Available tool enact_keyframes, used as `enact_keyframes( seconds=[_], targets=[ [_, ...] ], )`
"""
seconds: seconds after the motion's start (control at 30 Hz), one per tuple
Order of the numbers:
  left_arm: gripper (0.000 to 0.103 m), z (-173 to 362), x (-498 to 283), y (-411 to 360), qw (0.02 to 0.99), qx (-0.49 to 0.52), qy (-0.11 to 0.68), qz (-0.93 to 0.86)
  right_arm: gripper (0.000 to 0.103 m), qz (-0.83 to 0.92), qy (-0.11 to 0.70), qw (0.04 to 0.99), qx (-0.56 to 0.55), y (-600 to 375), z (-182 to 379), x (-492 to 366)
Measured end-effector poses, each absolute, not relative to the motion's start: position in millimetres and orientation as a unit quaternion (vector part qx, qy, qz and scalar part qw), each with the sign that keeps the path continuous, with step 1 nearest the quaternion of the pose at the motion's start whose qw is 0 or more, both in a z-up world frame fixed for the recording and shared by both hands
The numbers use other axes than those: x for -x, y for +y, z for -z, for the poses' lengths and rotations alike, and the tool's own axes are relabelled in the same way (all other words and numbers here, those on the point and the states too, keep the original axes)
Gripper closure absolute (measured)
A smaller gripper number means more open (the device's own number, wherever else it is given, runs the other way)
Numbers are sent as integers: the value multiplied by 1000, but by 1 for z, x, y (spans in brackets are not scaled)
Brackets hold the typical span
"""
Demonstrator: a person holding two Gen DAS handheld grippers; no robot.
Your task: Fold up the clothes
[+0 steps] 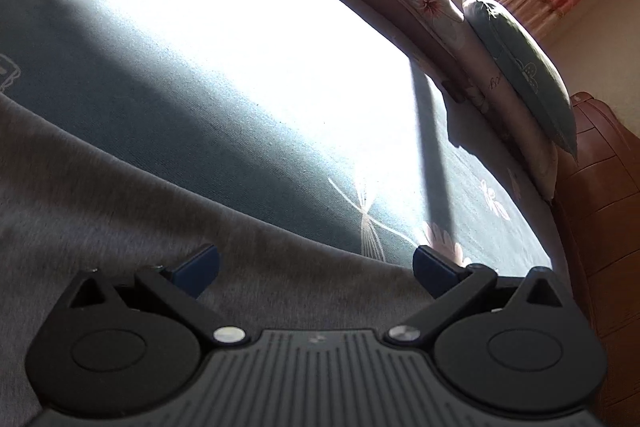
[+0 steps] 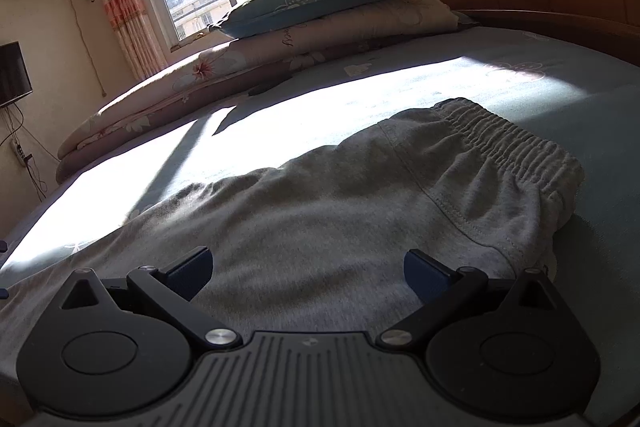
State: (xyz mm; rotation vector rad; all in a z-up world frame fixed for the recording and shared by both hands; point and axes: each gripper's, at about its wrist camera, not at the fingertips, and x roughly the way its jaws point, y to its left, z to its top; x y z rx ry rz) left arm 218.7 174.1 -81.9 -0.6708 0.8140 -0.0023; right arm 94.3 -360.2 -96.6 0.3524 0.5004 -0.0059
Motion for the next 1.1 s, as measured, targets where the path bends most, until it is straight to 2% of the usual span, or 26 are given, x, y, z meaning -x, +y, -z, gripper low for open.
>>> enact_keyframes(
  seconds=[0.13, 0.33, 0.5, 0.67, 0.83, 1.1],
  targets=[
    [1, 92, -233, 181, 862, 326, 388, -24, 0, 2, 249, 955, -164, -358, 97, -95],
    [1, 78, -216, 178, 853, 343, 393, -27, 0, 0, 251, 952, -176, -361, 98, -99],
    [1, 69, -161, 135, 884, 274, 379, -20, 0, -2, 251, 951, -181, -361, 97, -100],
    [1, 81, -112, 85, 916, 177, 348, -89, 0, -4, 250, 951, -181, -361, 97, -98],
    [1, 95, -93, 71, 910, 194, 352, -101, 0, -7, 248, 954, -168, -360, 98, -95],
    [1, 86, -89, 60, 919, 150, 353, -88, 0, 1, 251, 957, -149, -356, 101, -94]
  ],
)
